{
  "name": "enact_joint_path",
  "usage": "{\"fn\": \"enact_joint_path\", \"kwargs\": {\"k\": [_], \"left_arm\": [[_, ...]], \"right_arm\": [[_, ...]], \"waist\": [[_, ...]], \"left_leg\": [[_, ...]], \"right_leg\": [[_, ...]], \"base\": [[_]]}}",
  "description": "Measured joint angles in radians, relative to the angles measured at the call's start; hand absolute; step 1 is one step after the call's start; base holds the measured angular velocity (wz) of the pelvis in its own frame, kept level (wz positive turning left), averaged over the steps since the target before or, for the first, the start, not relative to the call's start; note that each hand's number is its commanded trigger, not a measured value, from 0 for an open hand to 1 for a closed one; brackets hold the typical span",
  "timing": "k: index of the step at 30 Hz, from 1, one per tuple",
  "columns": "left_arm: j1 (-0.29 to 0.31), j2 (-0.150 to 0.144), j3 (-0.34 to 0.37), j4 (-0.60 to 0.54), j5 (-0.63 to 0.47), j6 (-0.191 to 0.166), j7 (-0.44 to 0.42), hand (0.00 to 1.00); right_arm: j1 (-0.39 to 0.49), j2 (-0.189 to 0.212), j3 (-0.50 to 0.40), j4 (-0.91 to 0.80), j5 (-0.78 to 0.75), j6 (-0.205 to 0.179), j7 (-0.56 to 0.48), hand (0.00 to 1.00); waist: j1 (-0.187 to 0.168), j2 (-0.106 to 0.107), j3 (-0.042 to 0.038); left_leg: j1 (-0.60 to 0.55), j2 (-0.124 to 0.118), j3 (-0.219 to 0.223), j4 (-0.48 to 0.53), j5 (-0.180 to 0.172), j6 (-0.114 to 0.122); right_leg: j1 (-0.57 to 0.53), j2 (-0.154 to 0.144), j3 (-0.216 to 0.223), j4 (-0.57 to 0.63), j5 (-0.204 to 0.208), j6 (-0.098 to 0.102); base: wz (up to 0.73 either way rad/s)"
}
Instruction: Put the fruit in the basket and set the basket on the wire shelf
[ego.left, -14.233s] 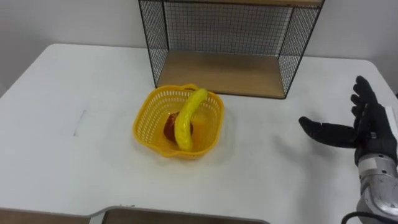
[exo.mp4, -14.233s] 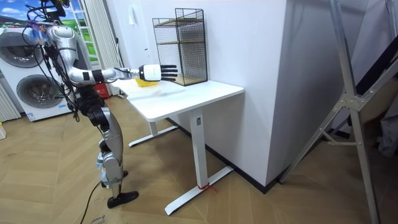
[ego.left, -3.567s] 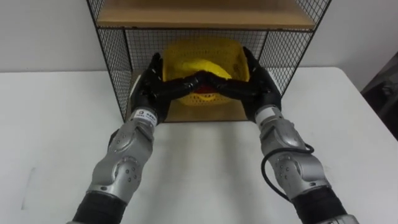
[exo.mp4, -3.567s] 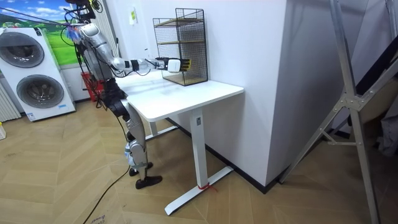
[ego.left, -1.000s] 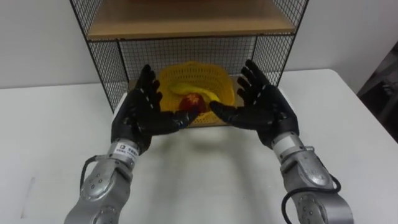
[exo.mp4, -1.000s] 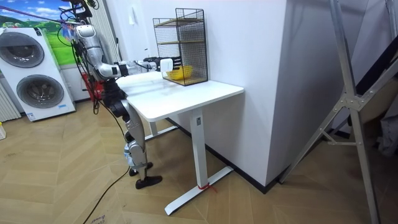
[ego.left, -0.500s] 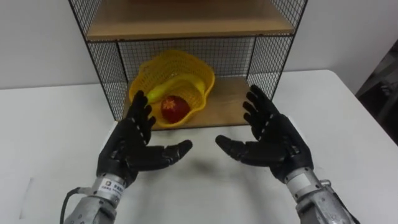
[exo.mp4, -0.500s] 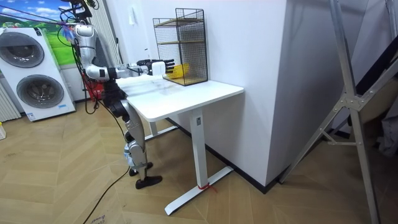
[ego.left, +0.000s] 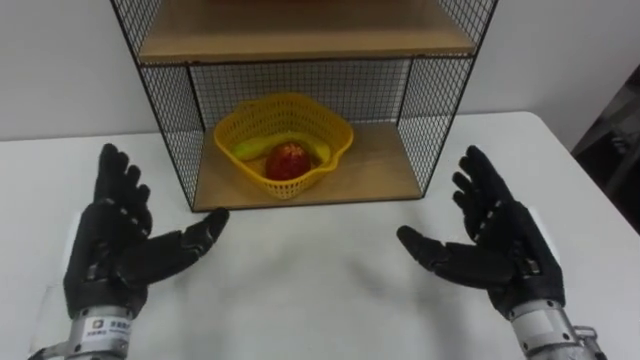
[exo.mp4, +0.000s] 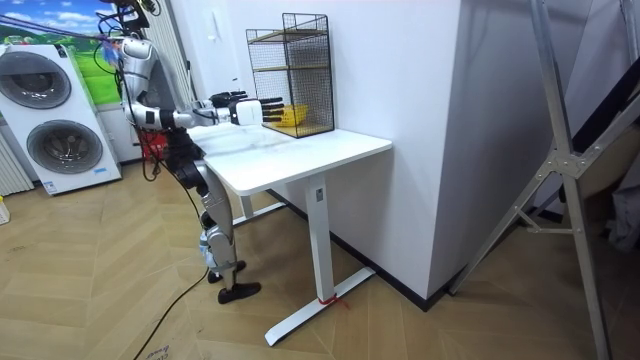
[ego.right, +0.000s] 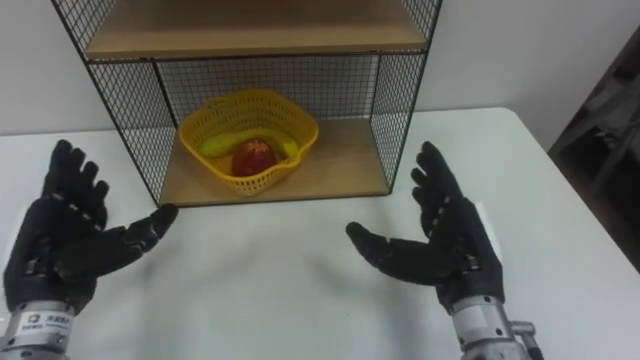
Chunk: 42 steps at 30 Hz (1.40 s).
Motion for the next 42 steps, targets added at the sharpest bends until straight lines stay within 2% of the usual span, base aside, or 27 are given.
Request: {"fn": "enact_joint_path", "kwargs": {"k": [3,5,7,12,14,16,18,19,21,22,24,25,27,30,31,32,34,35,36,37,38,39,40,42], "left_arm": [[0.001,-0.003,0.000,-0.021,0.000,-0.010,0.035,0.00],[0.001,-0.003,0.000,-0.041,0.002,-0.018,0.055,0.00],[0.001,-0.003,-0.001,-0.055,0.011,-0.035,0.080,0.00],[0.000,-0.003,0.026,-0.075,0.072,-0.079,0.195,0.00],[0.001,-0.003,0.047,-0.091,0.090,-0.082,0.253,0.00],[0.001,-0.005,0.096,-0.109,0.126,-0.087,0.306,0.00],[-0.001,-0.005,0.190,-0.123,0.136,-0.124,0.393,0.00],[-0.001,-0.005,0.216,-0.126,0.139,-0.131,0.418,0.00],[-0.001,0.000,0.329,-0.139,0.138,-0.152,0.524,0.00],[0.002,0.004,0.366,-0.140,0.137,-0.155,0.549,0.00],[0.001,0.036,0.500,-0.140,0.079,-0.158,0.643,0.00],[0.001,0.045,0.532,-0.139,0.061,-0.159,0.671,0.00],[0.030,0.083,0.640,-0.131,-0.015,-0.161,0.773,0.00],[0.065,0.102,0.735,-0.075,-0.138,-0.165,0.893,0.00],[0.076,0.111,0.755,-0.033,-0.195,-0.165,0.933,0.00],[0.082,0.114,0.766,-0.010,-0.227,-0.165,0.949,0.00],[0.090,0.146,0.795,0.110,-0.343,-0.168,0.977,0.00],[0.093,0.175,0.805,0.193,-0.441,-0.167,0.991,0.00],[0.101,0.195,0.812,0.260,-0.531,-0.169,0.999,0.00],[0.105,0.205,0.810,0.307,-0.565,-0.170,0.999,0.00],[0.105,0.226,0.808,0.411,-0.634,-0.170,0.995,0.00],[0.100,0.233,0.807,0.505,-0.709,-0.169,0.993,0.00],[0.099,0.234,0.803,0.554,-0.739,-0.169,0.993,0.00],[0.081,0.237,0.778,0.733,-0.877,-0.169,0.987,0.00]], "right_arm": [[0.015,0.001,-0.005,-0.022,-0.005,-0.002,-0.020,0.00],[0.023,0.001,-0.005,-0.036,-0.006,-0.016,-0.028,0.00],[0.027,0.001,-0.005,-0.053,-0.006,-0.021,-0.039,0.00],[0.027,-0.003,-0.035,-0.065,-0.032,-0.067,-0.123,0.00],[0.027,-0.004,-0.054,-0.065,-0.039,-0.085,-0.171,0.00],[0.027,-0.004,-0.095,-0.076,-0.047,-0.087,-0.221,0.00],[0.027,-0.007,-0.169,-0.089,-0.047,-0.113,-0.307,0.00],[0.027,-0.007,-0.193,-0.091,-0.048,-0.121,-0.330,0.00],[0.030,-0.013,-0.295,-0.113,-0.043,-0.136,-0.458,0.00],[0.033,-0.020,-0.321,-0.121,-0.043,-0.138,-0.494,0.00],[0.033,-0.051,-0.438,-0.134,0.006,-0.151,-0.622,0.00],[0.034,-0.060,-0.466,-0.133,0.025,-0.158,-0.656,0.00],[0.056,-0.072,-0.572,-0.130,0.115,-0.178,-0.775,0.00],[0.081,-0.079,-0.669,-0.056,0.279,-0.209,-0.895,0.00],[0.090,-0.088,-0.691,-0.003,0.362,-0.215,-0.933,0.00],[0.098,-0.094,-0.700,0.030,0.406,-0.215,-0.949,0.00],[0.099,-0.118,-0.728,0.160,0.565,-0.214,-0.983,0.00],[0.100,-0.129,-0.745,0.238,0.671,-0.214,-1.011,0.00],[0.101,-0.133,-0.763,0.319,0.773,-0.215,-1.024,0.00],[0.101,-0.135,-0.768,0.372,0.824,-0.215,-1.025,0.00],[0.099,-0.140,-0.768,0.481,0.908,-0.215,-1.024,0.00],[0.096,-0.140,-0.767,0.575,0.982,-0.213,-1.025,0.00],[0.093,-0.140,-0.765,0.620,1.005,-0.213,-1.024,0.00],[0.090,-0.140,-0.736,0.802,1.109,-0.213,-1.000,0.00]], "waist": [[0.007,-0.003,0.0001],[0.011,-0.003,0.0005],[0.015,-0.002,0.0008],[0.023,0.008,0.0045],[0.024,0.010,0.0055],[0.029,0.010,0.0057],[0.027,0.013,0.0077],[0.024,0.013,0.0075],[0.028,0.018,0.0048],[0.033,0.016,0.0056],[0.037,0.017,0.0052],[0.038,0.018,0.0057],[0.039,0.016,0.0036],[0.044,0.015,0.0032],[0.044,0.016,0.0014],[0.044,0.016,-0.0041],[0.045,0.019,-0.0117],[0.047,0.022,-0.0139],[0.046,0.019,-0.0197],[0.047,0.018,-0.0209],[0.047,0.014,-0.0214],[0.047,0.013,-0.0212],[0.047,0.014,-0.0209],[0.046,0.011,-0.0229]], "left_leg": [[-0.004,0.000,-0.001,0.000,0.000,0.000],[-0.004,0.000,-0.002,0.000,0.000,-0.001],[-0.003,-0.001,-0.003,0.000,0.001,-0.001],[0.007,-0.001,-0.004,0.000,0.000,-0.001],[0.006,-0.001,-0.004,0.000,0.000,-0.001],[0.006,-0.001,-0.004,-0.003,0.001,-0.002],[0.005,-0.002,-0.005,-0.006,0.002,-0.003],[0.004,-0.002,-0.004,-0.006,0.002,-0.003],[-0.002,-0.003,-0.007,-0.006,0.003,-0.004],[-0.004,-0.003,-0.007,-0.006,0.003,-0.004],[-0.010,-0.005,-0.007,-0.005,0.003,-0.004],[-0.013,-0.005,-0.007,-0.005,0.003,-0.004],[-0.017,-0.003,-0.010,-0.005,0.004,-0.007],[-0.027,-0.003,-0.012,-0.001,0.004,-0.009],[-0.036,-0.003,-0.011,0.009,-0.001,-0.010],[-0.044,-0.003,-0.011,0.012,-0.003,-0.010],[-0.061,-0.002,-0.010,0.013,-0.005,-0.008],[-0.069,-0.001,-0.010,0.012,-0.007,-0.006],[-0.074,-0.001,-0.011,0.011,-0.009,-0.005],[-0.075,-0.001,-0.011,0.010,-0.009,-0.005],[-0.077,0.000,-0.011,0.010,-0.010,-0.005],[-0.078,0.000,-0.011,0.010,-0.012,-0.006],[-0.080,0.000,-0.011,0.010,-0.012,-0.006],[-0.094,0.001,-0.012,0.020,-0.018,-0.009]], "right_leg": [[-0.004,0.002,-0.003,0.000,0.000,0.000],[-0.004,0.004,-0.001,-0.001,0.001,0.001],[-0.001,0.004,-0.002,-0.001,0.001,0.001],[0.008,0.004,-0.002,0.000,0.000,0.000],[0.007,0.004,-0.004,-0.001,0.000,0.000],[0.006,0.004,-0.006,-0.002,0.000,0.000],[0.004,0.004,-0.007,-0.002,0.000,0.000],[0.003,0.004,-0.007,-0.001,0.000,0.000],[-0.007,0.003,-0.002,0.002,-0.001,0.000],[-0.013,0.003,-0.001,0.009,-0.004,0.000],[-0.032,-0.002,-0.001,0.039,-0.021,-0.001],[-0.035,-0.003,0.001,0.041,-0.021,-0.001],[-0.038,-0.005,-0.002,0.041,-0.025,-0.005],[-0.048,-0.010,-0.008,0.057,-0.034,-0.007],[-0.055,-0.012,-0.009,0.067,-0.042,-0.006],[-0.064,-0.012,-0.008,0.070,-0.045,-0.005],[-0.082,-0.013,-0.010,0.071,-0.047,-0.004],[-0.088,-0.014,-0.012,0.073,-0.050,-0.004],[-0.093,-0.018,-0.023,0.075,-0.053,-0.004],[-0.094,-0.021,-0.031,0.077,-0.056,-0.004],[-0.098,-0.022,-0.031,0.085,-0.064,-0.004],[-0.099,-0.022,-0.031,0.087,-0.068,-0.005],[-0.101,-0.022,-0.031,0.087,-0.068,-0.005],[-0.112,-0.023,-0.032,0.090,-0.068,-0.005]], "base": [[0.00],[0.00],[0.00],[0.00],[0.00],[0.00],[0.00],[0.00],[-0.02],[-0.04],[-0.02],[0.00],[0.04],[0.04],[0.05],[0.00],[0.02],[0.07],[0.08],[0.09],[0.10],[0.07],[0.00],[0.00]]}}
